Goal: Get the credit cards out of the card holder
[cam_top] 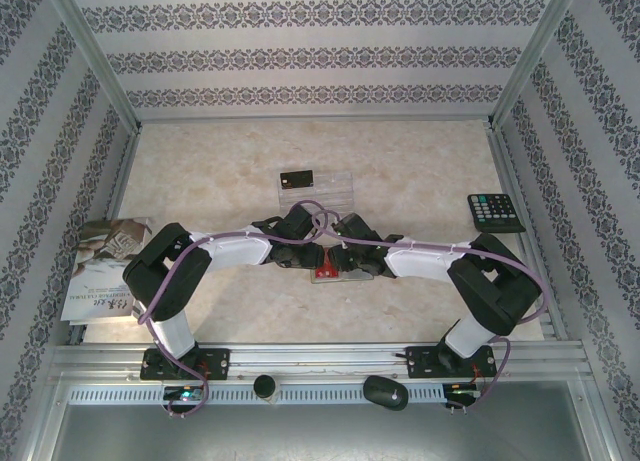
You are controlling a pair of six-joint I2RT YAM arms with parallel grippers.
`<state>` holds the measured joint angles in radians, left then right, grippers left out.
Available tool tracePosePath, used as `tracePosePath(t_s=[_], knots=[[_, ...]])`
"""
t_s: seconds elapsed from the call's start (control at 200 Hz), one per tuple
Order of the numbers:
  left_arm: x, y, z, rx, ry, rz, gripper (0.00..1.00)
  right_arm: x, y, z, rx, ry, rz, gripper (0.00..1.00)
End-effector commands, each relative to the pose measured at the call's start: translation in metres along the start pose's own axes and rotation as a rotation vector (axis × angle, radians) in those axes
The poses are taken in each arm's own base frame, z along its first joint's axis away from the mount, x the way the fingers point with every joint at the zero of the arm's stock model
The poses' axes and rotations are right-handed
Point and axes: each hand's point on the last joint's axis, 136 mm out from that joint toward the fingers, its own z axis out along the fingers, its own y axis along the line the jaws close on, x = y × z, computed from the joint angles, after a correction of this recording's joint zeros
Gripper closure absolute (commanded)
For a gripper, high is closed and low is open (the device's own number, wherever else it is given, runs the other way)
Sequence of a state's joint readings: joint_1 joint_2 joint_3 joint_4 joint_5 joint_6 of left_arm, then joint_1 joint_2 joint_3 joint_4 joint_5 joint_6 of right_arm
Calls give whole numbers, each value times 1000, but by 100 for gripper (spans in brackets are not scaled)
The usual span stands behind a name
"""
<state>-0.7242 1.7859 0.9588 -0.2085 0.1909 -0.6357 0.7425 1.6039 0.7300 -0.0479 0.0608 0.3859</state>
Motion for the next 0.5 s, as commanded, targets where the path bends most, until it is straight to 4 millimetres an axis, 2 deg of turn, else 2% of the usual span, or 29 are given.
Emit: tracePosePath(t_s=[0.0,0.495], knots=[[29,22,43,-22,77,-11,54,37,-21,4,86,106,5,56],[33,27,44,-28,89,-22,57,34,-40,-11,175,69,19,53]])
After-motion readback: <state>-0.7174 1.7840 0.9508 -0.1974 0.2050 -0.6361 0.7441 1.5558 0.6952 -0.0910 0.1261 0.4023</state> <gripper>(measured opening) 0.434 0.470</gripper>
